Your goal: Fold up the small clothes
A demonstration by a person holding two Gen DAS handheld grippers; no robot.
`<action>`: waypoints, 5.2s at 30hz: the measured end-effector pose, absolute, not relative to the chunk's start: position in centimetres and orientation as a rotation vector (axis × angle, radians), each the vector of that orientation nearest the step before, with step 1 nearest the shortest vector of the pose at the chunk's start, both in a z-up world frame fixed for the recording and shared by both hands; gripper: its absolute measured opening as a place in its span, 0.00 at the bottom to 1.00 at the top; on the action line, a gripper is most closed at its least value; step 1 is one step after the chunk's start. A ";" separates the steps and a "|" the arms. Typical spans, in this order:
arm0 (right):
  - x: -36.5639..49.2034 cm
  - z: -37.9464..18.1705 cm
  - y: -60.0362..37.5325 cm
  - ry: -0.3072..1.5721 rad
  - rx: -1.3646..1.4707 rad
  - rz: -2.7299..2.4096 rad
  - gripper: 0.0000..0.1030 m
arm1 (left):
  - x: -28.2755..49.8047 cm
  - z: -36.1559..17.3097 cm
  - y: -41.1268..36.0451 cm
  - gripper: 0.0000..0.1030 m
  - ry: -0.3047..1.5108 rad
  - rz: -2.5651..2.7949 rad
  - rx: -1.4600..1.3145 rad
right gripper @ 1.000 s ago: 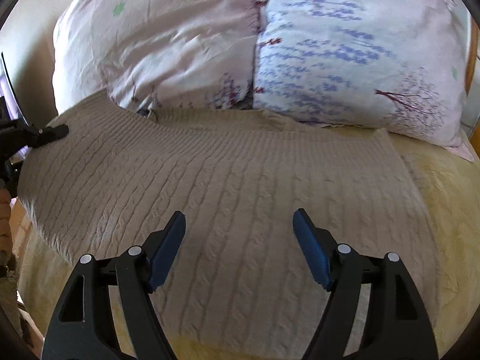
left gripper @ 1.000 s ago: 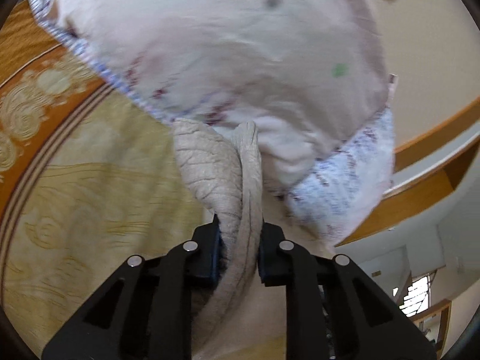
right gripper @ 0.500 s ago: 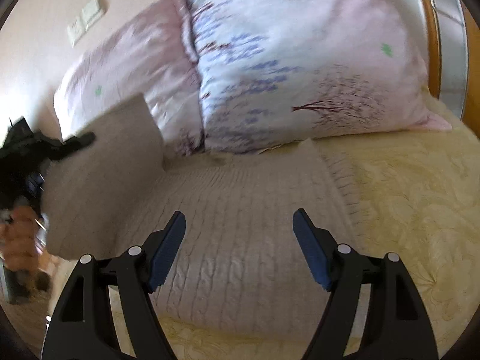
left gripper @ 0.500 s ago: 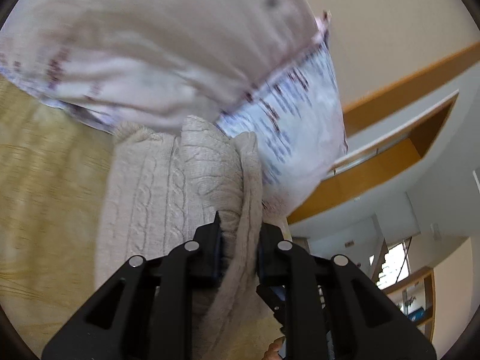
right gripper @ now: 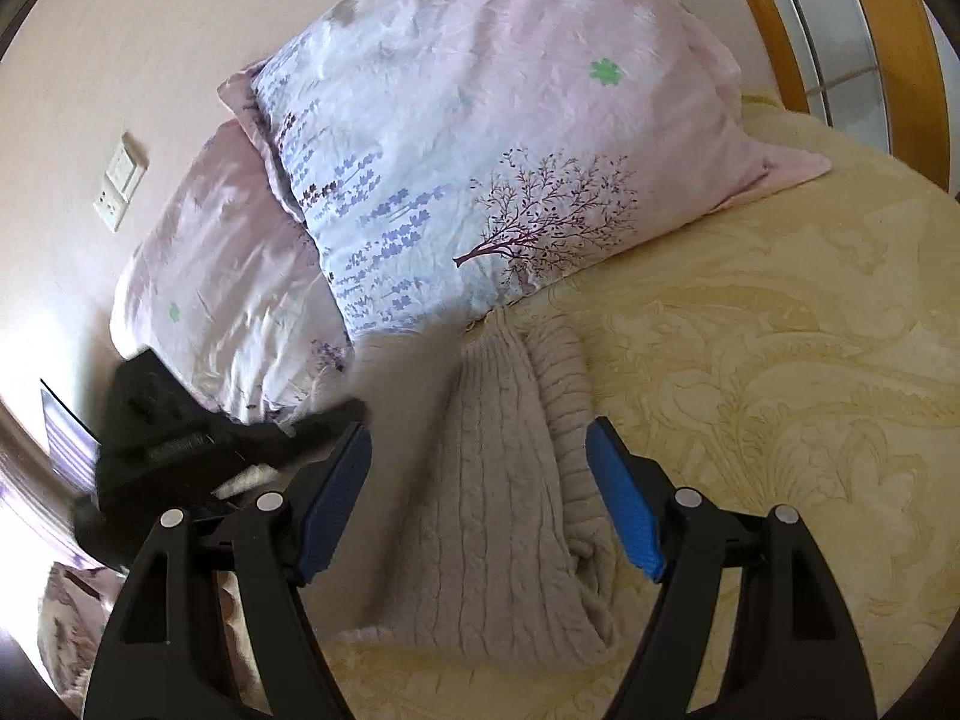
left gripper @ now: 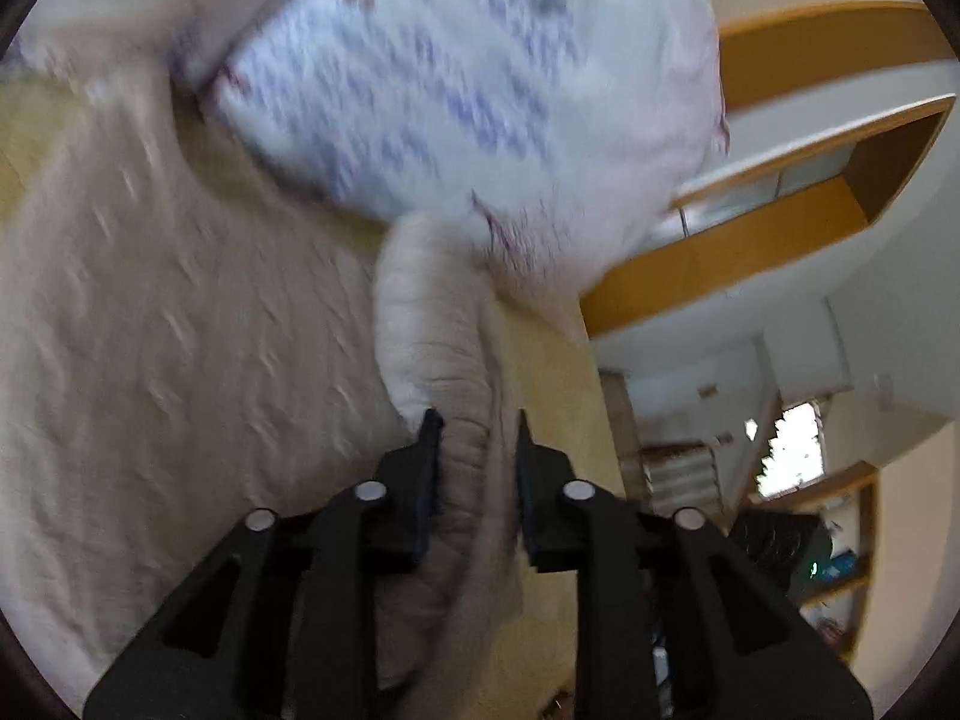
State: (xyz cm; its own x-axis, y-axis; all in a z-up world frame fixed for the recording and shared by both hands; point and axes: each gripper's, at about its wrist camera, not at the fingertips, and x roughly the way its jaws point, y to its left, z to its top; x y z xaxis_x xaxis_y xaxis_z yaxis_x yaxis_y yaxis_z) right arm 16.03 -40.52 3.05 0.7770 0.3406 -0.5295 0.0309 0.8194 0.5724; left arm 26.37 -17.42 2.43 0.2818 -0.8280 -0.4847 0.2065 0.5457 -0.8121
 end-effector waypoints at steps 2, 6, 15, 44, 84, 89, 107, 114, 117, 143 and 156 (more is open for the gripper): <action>15.9 3.1 -41.0 0.676 0.625 0.207 0.73 | 25.7 3.0 -17.2 0.29 1.059 -0.849 -0.709; 16.6 3.3 -41.6 0.723 0.711 0.314 0.73 | 24.0 5.9 -13.4 0.64 0.935 -0.835 -0.679; 19.8 1.1 -38.8 0.954 0.687 0.353 0.70 | 24.7 4.4 -4.8 0.70 0.942 -0.399 -0.496; 17.8 11.1 -29.4 0.443 -0.114 0.188 0.16 | 23.8 0.5 -5.2 0.76 1.081 -0.505 -0.503; 13.2 2.9 -39.1 0.772 0.276 0.054 0.04 | 17.8 0.6 -5.6 0.12 1.097 -0.708 -0.344; 13.6 0.7 -39.4 0.823 0.324 0.040 0.04 | 17.8 0.2 -5.6 0.13 1.107 -0.697 -0.335; 12.2 3.8 -39.1 0.711 0.343 0.053 0.10 | 18.8 2.5 -7.5 0.73 1.041 -0.588 -0.234; 13.2 -0.3 -39.6 0.839 0.340 -0.016 0.09 | 19.6 2.1 -9.0 0.78 1.044 -0.559 -0.204; 13.1 0.4 -39.9 0.849 0.359 0.003 0.11 | 19.7 1.6 -9.3 0.78 1.060 -0.549 -0.194; 18.0 -0.3 -38.6 0.876 0.452 0.020 0.47 | 20.5 2.3 -10.3 0.81 1.031 -0.527 -0.179; 17.6 2.1 -41.6 0.865 0.592 0.105 0.77 | 23.3 2.1 -9.5 0.82 1.087 -0.593 -0.317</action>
